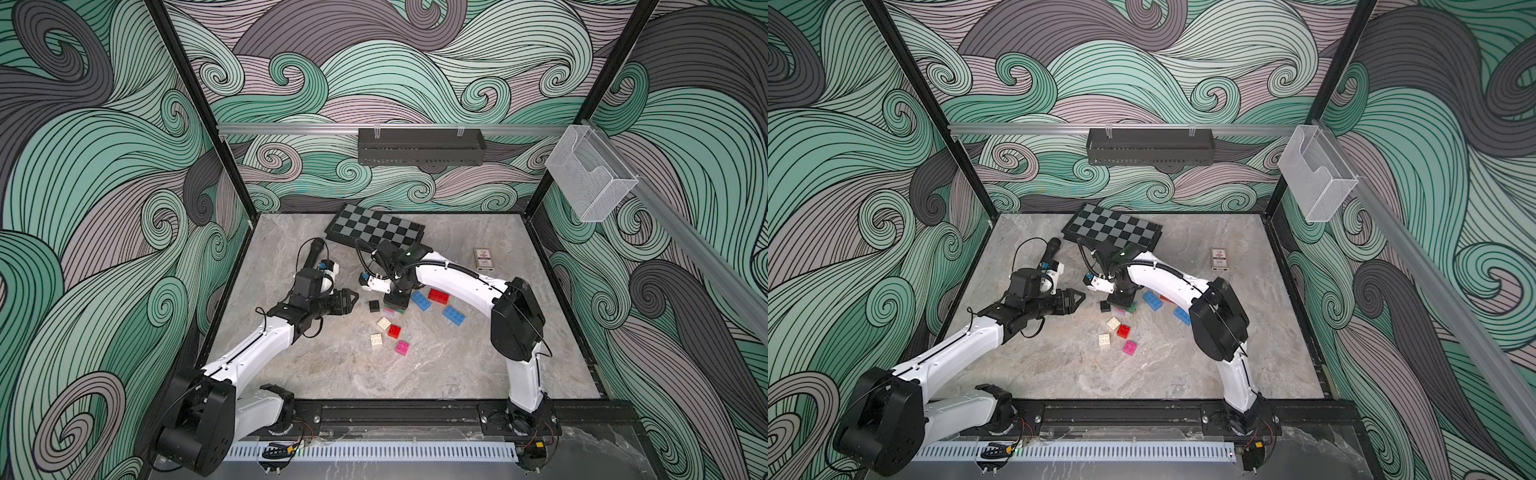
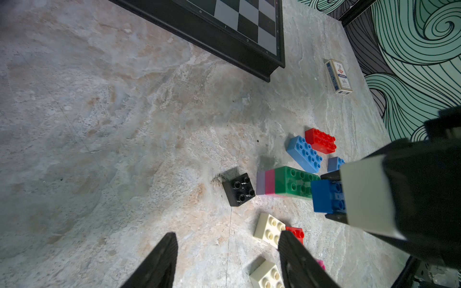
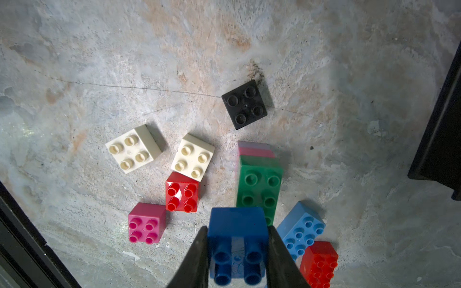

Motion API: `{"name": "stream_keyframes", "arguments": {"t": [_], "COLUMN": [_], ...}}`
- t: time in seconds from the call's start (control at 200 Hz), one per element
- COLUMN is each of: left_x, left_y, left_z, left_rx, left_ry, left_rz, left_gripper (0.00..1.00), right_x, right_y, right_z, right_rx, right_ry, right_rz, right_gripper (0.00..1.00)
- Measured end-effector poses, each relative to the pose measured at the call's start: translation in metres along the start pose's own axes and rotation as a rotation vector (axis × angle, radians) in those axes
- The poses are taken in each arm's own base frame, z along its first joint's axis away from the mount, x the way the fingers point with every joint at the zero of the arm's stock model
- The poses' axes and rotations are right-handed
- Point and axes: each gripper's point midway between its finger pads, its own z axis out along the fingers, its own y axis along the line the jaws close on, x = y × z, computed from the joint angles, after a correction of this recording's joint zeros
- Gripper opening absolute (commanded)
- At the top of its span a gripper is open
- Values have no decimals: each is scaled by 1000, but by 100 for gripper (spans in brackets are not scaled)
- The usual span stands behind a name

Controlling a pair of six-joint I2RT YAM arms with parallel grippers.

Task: Assemble the letter p with lego
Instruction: Assemble the lego brick with the lego brick.

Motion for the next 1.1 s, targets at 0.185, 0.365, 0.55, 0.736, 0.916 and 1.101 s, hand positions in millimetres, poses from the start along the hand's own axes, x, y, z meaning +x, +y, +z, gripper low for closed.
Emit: {"name": "stream_keyframes", "arguments": {"t": [0.185, 0.365, 0.55, 0.736, 0.916, 1.101], "left_x": [2, 2, 2, 2, 2, 2], "left_y": [1, 1, 1, 1, 1, 1], "left_z": [1, 1, 1, 1, 1, 1], "left_rx": [-1, -1, -1, -1, -1, -1], "left_ry": [3, 2, 2, 2, 2, 2], "left_rz": [-1, 0, 0, 0, 0, 0], "left_gripper": [65, 65, 65, 65, 65, 65], "right_x": [-7, -7, -11, -10, -10, -10], "right_y": [-4, -8, -15, -17, -17, -17], "right_z": [4, 16, 14, 17, 18, 18], "right_rx": [3, 9, 38, 46, 46, 45], "right_ry": [1, 30, 28, 37, 37, 36], "right_rz": [-1, 8, 29, 46, 60, 73], "right_gripper": [15, 15, 15, 15, 15, 15]}}
